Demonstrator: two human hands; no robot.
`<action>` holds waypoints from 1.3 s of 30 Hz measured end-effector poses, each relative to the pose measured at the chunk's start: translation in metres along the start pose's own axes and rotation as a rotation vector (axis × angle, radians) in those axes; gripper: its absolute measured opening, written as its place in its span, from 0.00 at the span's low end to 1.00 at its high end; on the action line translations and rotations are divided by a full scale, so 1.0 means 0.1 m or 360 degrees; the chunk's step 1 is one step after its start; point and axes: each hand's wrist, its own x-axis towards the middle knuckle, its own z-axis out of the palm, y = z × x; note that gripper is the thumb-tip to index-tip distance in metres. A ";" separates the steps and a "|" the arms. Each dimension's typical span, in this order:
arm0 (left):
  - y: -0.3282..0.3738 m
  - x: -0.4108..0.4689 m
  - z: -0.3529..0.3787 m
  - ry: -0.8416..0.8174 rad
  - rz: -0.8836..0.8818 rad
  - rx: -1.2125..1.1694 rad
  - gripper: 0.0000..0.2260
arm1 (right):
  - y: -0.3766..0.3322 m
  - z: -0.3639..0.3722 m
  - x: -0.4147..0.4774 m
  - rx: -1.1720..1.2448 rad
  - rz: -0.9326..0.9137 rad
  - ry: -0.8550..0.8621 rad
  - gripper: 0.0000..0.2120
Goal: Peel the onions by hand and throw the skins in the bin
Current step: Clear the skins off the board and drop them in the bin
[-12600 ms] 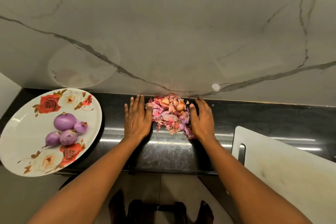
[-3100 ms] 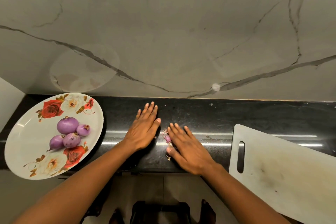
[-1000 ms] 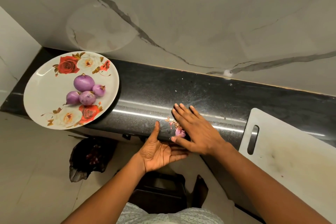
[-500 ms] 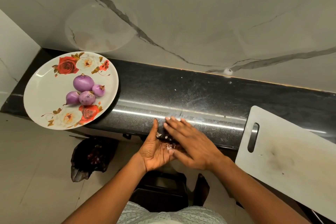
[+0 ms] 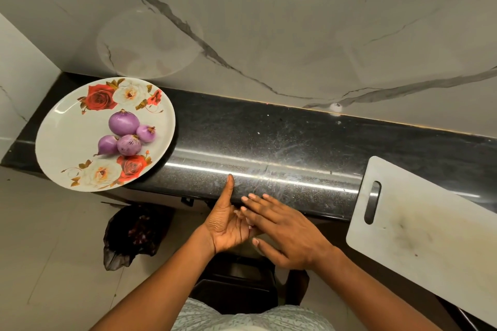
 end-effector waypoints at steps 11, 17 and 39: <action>-0.01 0.01 -0.03 0.0020 -0.0058 0.0051 0.46 | -0.19 0.14 -0.08 -0.0058 0.0038 -0.0073 0.33; -0.06 -0.02 0.03 -0.0008 -0.0022 -0.0074 0.40 | -0.18 0.17 -0.22 -0.0023 0.0247 0.0040 0.34; -0.16 -0.60 0.00 0.0233 0.0393 -0.0122 0.24 | -0.73 0.24 0.21 0.2054 0.1105 0.1224 0.14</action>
